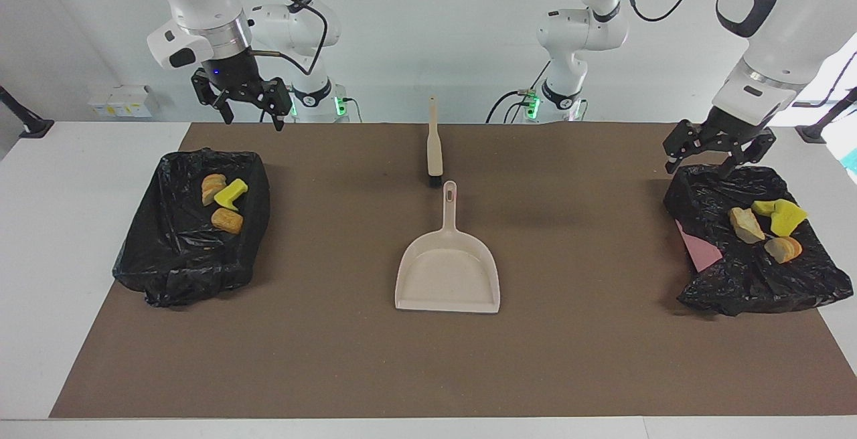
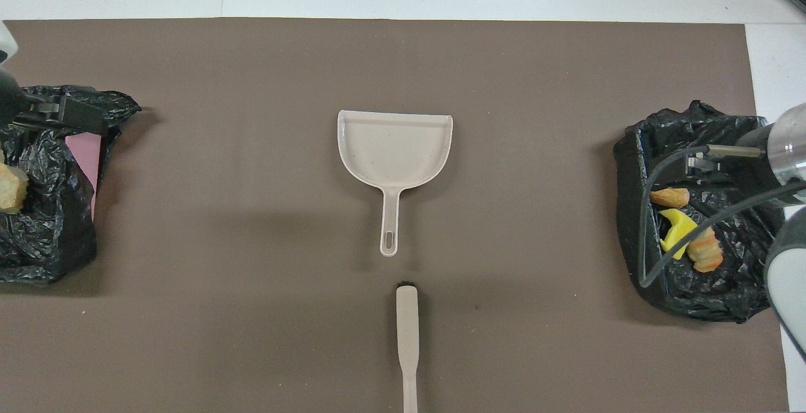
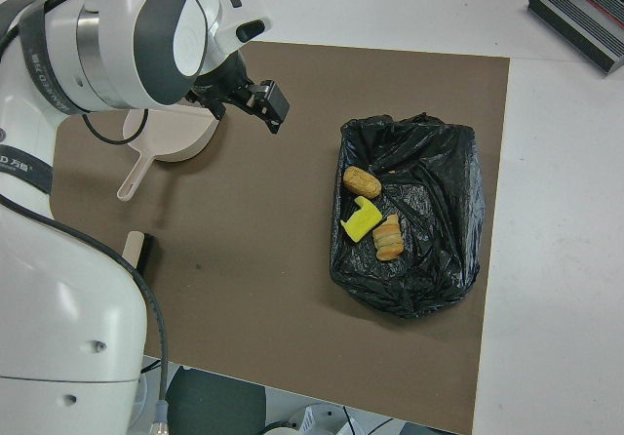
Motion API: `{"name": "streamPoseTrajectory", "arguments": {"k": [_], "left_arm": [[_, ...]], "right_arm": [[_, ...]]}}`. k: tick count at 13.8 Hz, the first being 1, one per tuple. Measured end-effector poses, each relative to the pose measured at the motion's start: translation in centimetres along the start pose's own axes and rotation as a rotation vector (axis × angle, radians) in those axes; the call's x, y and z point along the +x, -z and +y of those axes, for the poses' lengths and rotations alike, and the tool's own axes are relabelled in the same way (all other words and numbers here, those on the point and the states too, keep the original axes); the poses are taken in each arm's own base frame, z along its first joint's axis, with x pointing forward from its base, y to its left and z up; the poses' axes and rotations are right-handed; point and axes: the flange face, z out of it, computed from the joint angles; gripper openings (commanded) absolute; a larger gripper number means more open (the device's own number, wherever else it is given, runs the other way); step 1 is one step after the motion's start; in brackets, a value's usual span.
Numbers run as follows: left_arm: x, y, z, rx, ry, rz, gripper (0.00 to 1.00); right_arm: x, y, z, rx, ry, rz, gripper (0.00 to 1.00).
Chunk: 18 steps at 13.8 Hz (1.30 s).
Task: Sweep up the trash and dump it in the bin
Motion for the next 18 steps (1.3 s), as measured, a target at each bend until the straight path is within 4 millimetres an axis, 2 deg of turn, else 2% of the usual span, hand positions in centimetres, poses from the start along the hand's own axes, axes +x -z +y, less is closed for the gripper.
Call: {"name": "streamPoseTrajectory", "arguments": {"k": [3,4,5,8,10,14,18], "left_arm": [[-1.6,1.2,-4.1,0.007,-0.018,-0.001,1.00],[-1.8,1.3,-4.6,0.007,-0.012,0.000,1.00],[-1.7,1.2,-4.4,0.006,0.010,0.000,1.00],[-1.1,1.2,-1.2,-0.001,0.070,0.001,1.00],[-1.4,1.9,0.0,-0.004,0.071,-0.005,1.00],[-3.6,2.8,0.3,-0.014,0.073,-0.072,1.00],[-4.3,2.8,0.3,-0.014,0.073,-0.080,1.00]], "right_arm": [[0.0,0.0,0.0,0.000,0.000,0.000,1.00],[0.0,0.0,0.0,0.000,0.000,0.000,1.00],[0.0,0.0,0.0,0.000,0.000,0.000,1.00],[0.0,0.0,0.0,0.000,0.000,0.000,1.00],[0.0,0.0,0.0,0.000,0.000,0.000,1.00],[0.0,0.0,0.0,0.000,0.000,0.000,1.00],[0.0,0.0,0.0,0.000,0.000,0.000,1.00]]}}
